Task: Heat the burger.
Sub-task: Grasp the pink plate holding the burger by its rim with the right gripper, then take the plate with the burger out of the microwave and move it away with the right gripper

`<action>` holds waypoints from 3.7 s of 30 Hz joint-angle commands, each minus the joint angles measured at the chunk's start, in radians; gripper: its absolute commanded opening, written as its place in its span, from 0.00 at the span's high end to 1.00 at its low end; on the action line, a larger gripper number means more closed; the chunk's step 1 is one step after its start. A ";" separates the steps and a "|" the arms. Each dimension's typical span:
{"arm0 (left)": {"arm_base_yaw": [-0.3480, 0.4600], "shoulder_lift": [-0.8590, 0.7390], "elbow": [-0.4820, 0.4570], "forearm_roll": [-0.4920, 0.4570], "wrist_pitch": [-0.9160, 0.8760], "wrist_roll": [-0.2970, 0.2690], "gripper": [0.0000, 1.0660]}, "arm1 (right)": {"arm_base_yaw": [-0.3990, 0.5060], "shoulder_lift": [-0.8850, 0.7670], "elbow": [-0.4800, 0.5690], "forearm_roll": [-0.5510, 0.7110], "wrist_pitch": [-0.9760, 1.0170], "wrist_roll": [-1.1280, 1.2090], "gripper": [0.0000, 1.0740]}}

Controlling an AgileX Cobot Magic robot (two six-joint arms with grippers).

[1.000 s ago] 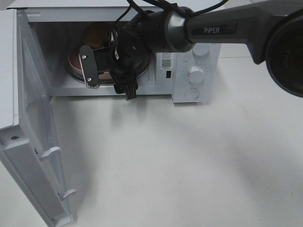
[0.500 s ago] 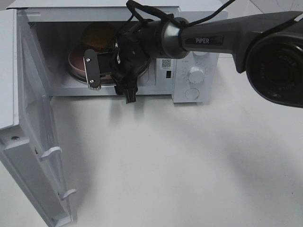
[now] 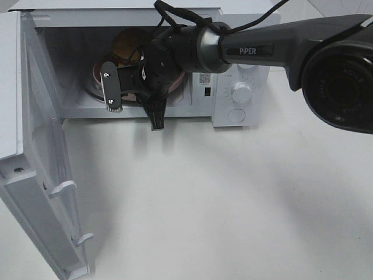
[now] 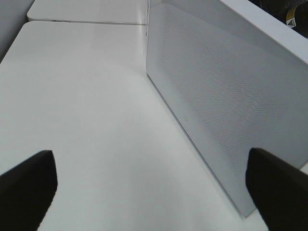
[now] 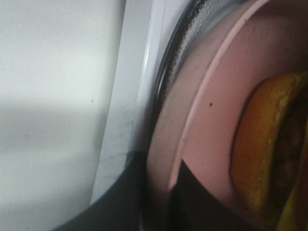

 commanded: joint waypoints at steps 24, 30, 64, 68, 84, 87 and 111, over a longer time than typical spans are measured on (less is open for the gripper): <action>0.004 -0.019 0.005 0.002 0.002 -0.006 0.04 | 0.007 -0.159 0.135 0.046 0.016 -0.123 1.00; 0.004 -0.019 0.005 0.002 0.002 -0.006 0.04 | 0.007 -0.234 0.271 0.019 -0.111 -0.123 1.00; 0.004 -0.019 0.005 0.002 0.002 -0.006 0.04 | 0.025 -0.500 0.758 -0.005 -0.421 -0.124 1.00; 0.004 -0.019 0.005 0.002 0.002 -0.006 0.04 | 0.025 -0.533 0.814 -0.005 -0.444 -0.124 1.00; 0.004 -0.019 0.005 0.002 0.002 -0.006 0.04 | 0.025 -0.689 1.016 -0.006 -0.488 -0.123 1.00; 0.004 -0.019 0.005 0.002 0.002 -0.006 0.04 | 0.025 -0.730 1.058 -0.006 -0.493 -0.123 1.00; 0.004 -0.019 0.005 0.002 0.002 -0.006 0.04 | 0.025 -1.067 1.357 -0.006 -0.509 -0.115 1.00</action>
